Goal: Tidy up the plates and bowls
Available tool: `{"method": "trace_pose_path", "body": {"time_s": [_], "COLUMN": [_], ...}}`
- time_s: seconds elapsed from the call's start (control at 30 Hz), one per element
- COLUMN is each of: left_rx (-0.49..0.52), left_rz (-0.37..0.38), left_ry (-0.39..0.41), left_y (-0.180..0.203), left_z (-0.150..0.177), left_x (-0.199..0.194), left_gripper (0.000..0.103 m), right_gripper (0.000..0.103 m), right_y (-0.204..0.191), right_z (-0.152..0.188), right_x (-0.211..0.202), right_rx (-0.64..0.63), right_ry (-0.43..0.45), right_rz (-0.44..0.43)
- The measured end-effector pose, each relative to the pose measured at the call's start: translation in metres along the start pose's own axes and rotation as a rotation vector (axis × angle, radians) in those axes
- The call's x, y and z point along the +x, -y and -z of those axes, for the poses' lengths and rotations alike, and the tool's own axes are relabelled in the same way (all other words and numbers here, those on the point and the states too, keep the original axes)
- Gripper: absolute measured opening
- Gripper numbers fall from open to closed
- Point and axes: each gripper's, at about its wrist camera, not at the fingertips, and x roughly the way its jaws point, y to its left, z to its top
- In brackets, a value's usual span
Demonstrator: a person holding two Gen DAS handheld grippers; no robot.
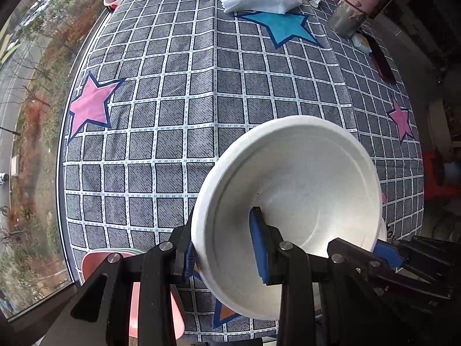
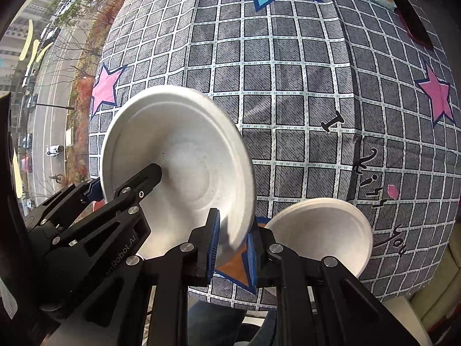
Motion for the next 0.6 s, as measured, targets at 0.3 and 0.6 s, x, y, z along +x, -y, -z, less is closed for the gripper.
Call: {"method": "trace_pose_path", "body": {"time_s": [0.3,0.6], "left_rx": [0.182,0.228], "left_rz": [0.039,0.040], "left_ry": [-0.001,-0.078], "left_y": [0.064,0.115], "left_z": [-0.003,0.017], "left_x": [-0.004,0.023], "left_gripper": [0.040,0.040], "right_gripper": [0.021,0.022], "right_y": [0.051,0.109], "right_z": [0.056,0.078], "right_x": [-0.032,-0.035], "right_rx": [0.118,0.113], "right_ry": [0.025,-0.017], "right_rz": [0.026,0.077]}}
